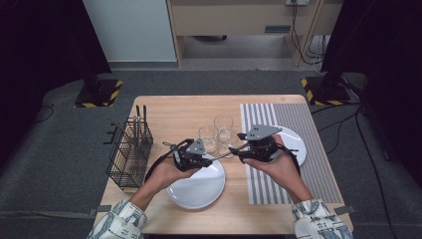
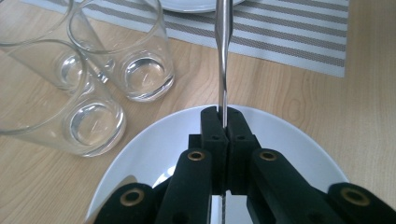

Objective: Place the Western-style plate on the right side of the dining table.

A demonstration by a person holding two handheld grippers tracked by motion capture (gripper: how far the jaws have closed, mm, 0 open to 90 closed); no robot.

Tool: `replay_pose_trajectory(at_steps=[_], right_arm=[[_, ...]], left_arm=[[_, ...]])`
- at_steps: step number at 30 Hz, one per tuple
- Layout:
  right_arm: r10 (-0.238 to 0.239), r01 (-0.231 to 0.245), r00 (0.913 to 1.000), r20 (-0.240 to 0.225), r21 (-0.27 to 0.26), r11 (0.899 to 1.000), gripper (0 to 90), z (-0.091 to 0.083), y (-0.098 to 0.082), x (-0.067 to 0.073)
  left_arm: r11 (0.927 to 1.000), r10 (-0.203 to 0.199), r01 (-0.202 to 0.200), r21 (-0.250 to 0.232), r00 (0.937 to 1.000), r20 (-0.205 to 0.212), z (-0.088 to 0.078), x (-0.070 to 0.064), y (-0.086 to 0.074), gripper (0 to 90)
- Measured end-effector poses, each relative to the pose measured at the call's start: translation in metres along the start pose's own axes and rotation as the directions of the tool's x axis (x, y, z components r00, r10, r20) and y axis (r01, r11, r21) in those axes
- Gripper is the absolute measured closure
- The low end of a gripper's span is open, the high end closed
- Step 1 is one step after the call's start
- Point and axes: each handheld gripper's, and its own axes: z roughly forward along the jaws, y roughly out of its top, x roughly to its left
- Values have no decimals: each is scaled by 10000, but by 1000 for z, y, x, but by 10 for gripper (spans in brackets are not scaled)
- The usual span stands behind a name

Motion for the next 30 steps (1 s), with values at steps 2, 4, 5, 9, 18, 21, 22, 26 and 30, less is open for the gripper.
replay_pose_trajectory(at_steps=[2,4,5,9,18,21,22,26,30], right_arm=[[-163,164,9998,-153,35,9999,413,4,0,3],[-209,214,9994,-281,175,9996,388,8,-1,4],[-147,155,9990,-432,187,9997,366,11,-1,4],[-95,116,9979,-641,315,9994,352,21,-6,4],[-334,357,9985,-442,535,9979,415,27,-14,6],[-404,432,9982,-441,647,9970,446,28,-19,6],[-355,385,9983,-464,651,9971,458,28,-21,5],[-283,313,9985,-462,664,9973,478,28,-27,3],[-112,140,9988,-481,593,9981,479,26,-30,3]], left_arm=[[10000,-42,42,-3,10000,-6,-1,1,-1,886],[10000,-51,51,-2,10000,-17,-2,3,-3,886],[10000,-77,77,-12,10000,-9,-2,4,-4,886],[9999,-110,111,-60,9999,29,-3,5,-7,886],[9999,-61,60,85,9999,96,-4,5,-7,885],[9999,-21,20,107,9999,125,-3,5,-6,885],[9999,-2,0,114,9999,122,-2,5,-6,884],[9999,70,-72,131,9999,126,-1,2,-4,884],[9998,218,-218,34,9998,32,-2,-2,-2,884]])
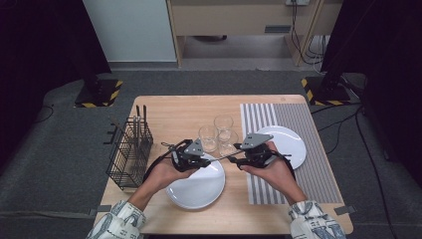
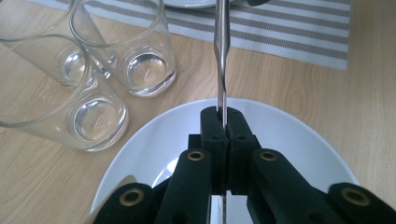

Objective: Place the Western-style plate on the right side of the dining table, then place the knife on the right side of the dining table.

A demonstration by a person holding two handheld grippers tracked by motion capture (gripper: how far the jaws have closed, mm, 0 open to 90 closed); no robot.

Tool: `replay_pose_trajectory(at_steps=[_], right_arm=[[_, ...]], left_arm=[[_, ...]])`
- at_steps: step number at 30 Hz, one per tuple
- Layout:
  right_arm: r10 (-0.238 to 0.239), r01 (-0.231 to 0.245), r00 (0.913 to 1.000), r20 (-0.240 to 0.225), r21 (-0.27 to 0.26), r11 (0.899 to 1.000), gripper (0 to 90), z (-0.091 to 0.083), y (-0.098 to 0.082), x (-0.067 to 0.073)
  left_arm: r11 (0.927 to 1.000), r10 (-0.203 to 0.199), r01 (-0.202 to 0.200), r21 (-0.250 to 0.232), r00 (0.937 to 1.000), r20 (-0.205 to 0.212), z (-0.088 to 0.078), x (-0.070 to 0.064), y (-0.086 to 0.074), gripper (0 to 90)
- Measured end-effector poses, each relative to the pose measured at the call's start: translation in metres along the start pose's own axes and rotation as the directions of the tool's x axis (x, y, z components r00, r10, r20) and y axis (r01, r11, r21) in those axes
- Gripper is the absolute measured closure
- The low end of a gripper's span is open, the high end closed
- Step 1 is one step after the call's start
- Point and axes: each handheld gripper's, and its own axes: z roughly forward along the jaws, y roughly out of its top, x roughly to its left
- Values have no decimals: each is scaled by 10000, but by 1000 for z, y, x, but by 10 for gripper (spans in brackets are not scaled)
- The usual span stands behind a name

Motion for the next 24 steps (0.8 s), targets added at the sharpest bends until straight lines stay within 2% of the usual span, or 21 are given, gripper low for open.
replay_pose_trajectory(at_steps=[7,10,19,21,24], right_arm=[[26,-26,10000,-7,56,10000,480,-1,-1,0],[43,-43,10000,17,-71,10000,452,-2,2,-1],[-408,407,9991,-76,-194,9990,470,0,8,3],[-655,653,9977,-165,-118,9978,471,2,8,7],[-775,774,9968,-172,-47,9970,477,5,9,9]], left_arm=[[10000,15,-15,-8,10000,70,1,1,5,884],[10000,36,-36,61,10000,74,1,2,7,884],[10000,-37,37,19,10000,4,-5,0,9,884],[10000,-74,74,-11,10000,-9,-7,1,9,884],[10000,-79,79,-51,10000,45,-8,1,10,884]])
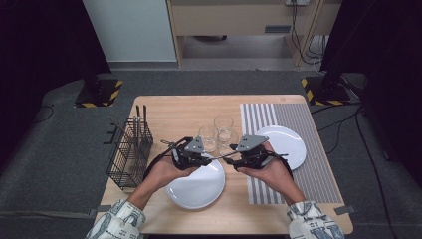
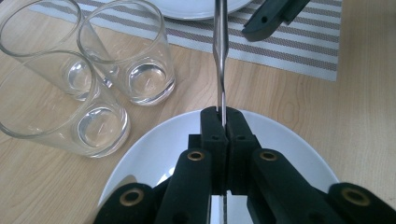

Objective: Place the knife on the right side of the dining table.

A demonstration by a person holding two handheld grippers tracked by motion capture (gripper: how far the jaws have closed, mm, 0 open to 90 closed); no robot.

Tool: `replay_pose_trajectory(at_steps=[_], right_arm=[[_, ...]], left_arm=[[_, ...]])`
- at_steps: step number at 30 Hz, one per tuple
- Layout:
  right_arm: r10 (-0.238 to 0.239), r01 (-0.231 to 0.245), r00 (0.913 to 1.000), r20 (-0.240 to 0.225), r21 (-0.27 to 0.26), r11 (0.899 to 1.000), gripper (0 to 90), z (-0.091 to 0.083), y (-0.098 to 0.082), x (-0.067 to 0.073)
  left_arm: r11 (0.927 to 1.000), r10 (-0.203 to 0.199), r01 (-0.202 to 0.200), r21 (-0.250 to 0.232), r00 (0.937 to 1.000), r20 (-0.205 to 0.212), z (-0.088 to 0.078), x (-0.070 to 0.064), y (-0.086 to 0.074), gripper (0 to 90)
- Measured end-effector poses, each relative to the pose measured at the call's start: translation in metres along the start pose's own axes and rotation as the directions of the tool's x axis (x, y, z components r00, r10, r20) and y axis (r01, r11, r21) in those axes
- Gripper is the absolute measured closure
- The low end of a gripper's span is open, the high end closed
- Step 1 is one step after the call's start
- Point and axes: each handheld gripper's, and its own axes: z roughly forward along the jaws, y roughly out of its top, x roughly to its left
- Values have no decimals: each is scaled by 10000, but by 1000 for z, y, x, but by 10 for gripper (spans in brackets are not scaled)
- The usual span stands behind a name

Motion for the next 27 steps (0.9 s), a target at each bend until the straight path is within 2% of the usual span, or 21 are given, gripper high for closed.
replay_pose_trajectory(at_steps=[9,18,27], right_arm=[[-86,93,9993,-367,184,9998,588,8,-5,1],[213,-196,9980,-595,280,9994,588,11,-17,7],[171,-124,9957,-907,516,9986,571,16,-23,10]], left_arm=[[9999,115,-117,67,9994,318,2,2,-4,881],[9993,298,-308,234,9987,425,6,-4,-5,880],[9986,443,-456,262,9979,479,9,-6,-5,881]])
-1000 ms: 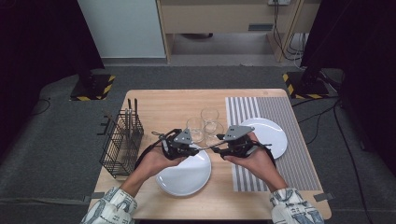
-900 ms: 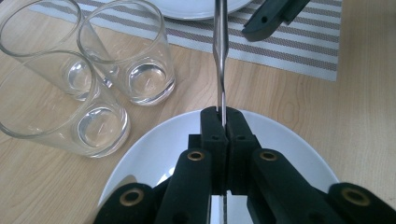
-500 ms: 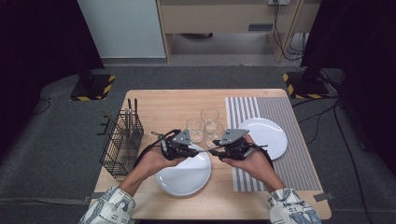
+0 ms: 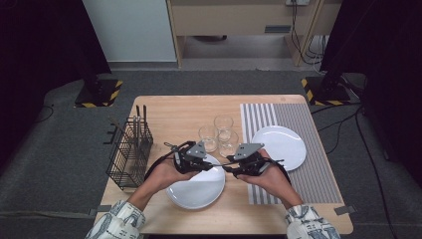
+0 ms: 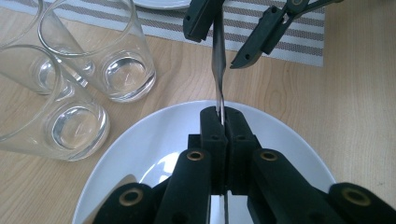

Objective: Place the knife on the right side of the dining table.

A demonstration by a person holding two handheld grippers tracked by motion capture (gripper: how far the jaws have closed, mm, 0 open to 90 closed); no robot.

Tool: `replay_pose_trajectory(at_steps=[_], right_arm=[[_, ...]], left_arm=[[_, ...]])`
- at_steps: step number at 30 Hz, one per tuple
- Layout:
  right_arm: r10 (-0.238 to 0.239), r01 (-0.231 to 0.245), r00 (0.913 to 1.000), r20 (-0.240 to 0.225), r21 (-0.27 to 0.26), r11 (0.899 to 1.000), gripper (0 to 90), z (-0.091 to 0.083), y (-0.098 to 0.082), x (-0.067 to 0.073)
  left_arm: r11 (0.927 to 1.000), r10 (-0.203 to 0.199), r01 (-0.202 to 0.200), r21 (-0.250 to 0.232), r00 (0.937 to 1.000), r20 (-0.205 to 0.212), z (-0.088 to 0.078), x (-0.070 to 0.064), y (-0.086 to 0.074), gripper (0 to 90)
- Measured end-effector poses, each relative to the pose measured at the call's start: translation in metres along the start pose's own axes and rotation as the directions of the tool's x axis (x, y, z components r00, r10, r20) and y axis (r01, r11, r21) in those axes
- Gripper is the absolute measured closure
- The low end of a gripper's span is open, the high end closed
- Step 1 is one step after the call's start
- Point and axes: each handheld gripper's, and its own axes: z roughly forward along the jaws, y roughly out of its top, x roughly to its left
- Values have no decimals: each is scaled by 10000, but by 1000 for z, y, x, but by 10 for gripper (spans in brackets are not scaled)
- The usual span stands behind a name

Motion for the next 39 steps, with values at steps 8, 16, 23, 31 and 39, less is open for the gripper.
replay_pose_trajectory(at_steps=[8,16,23,31,39], right_arm=[[-511,517,9977,-436,122,9986,582,3,7,2],[-713,731,9957,-587,280,9969,632,10,8,2],[-746,777,9942,-779,380,9962,675,13,6,3],[-1002,1042,9907,-918,395,9938,730,12,5,4],[-1104,1195,9858,-1264,663,9906,791,15,6,8]], left_arm=[[10000,24,-24,-2,10000,18,0,0,0,882],[10000,95,-95,23,9999,34,-2,-2,-3,881],[9997,225,-225,4,9997,92,-2,-5,-3,881],[9993,348,-346,-109,9993,101,-3,-6,-2,871],[9983,571,-569,-92,9983,148,-4,-6,-1,827]])
